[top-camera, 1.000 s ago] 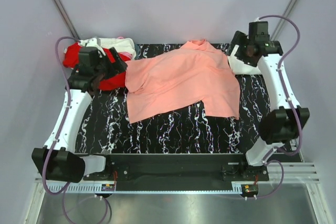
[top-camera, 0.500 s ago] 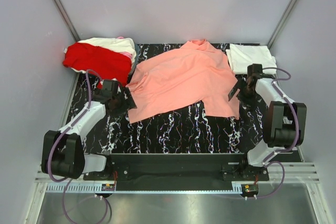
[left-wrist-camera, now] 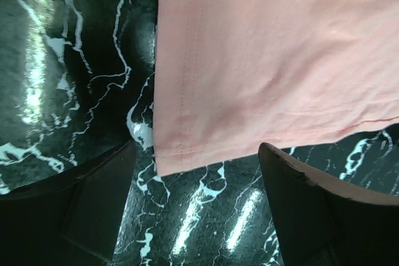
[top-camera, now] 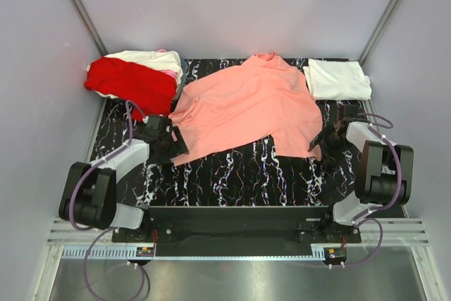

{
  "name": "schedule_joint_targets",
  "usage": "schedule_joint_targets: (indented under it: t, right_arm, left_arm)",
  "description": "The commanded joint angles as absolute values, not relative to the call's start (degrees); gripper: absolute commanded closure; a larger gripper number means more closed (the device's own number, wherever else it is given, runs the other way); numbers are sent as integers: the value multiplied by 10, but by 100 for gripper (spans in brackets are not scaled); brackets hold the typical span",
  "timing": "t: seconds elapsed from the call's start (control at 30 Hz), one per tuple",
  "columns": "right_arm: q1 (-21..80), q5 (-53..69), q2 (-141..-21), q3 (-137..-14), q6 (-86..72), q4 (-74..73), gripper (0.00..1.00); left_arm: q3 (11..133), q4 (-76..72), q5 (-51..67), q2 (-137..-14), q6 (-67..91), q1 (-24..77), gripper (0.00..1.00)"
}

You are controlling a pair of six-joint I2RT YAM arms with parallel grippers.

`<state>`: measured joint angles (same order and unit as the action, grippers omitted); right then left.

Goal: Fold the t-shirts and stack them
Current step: Flatten the tshirt out

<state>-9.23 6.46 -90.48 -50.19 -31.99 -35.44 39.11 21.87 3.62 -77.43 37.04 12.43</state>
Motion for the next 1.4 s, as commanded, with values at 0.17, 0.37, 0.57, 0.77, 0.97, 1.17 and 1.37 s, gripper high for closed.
schedule_joint_targets:
  t: [0.17, 0.37, 0.57, 0.77, 0.97, 1.17, 1.37]
  right_arm:
    - [-121, 107, -876, -454, -315, -291, 72]
    - [-161, 109, -777, -435, -340, -315, 100]
    - [-171, 39, -536, -428, -416, -462, 100]
    - [-168, 20, -335, -443, -488, -639, 100]
    - [-152, 18, -310, -484, -506, -737, 100]
    - [-142, 60, -230, -549, -508, -831, 100]
    - [-141, 110, -159, -672, -451, -921, 77]
  left_arm:
    - [396, 144, 36, -849, 399, 166, 56]
    - [416, 162, 34, -847, 400, 182, 100]
    - [425, 255, 16, -761, 403, 183, 100]
    - [389, 312, 46, -675, 405, 184, 100]
    - [360, 375, 57, -611, 404, 194, 100]
    - [359, 431, 70, -554, 442, 226, 96]
    - [375, 537, 62, -435, 465, 230, 85]
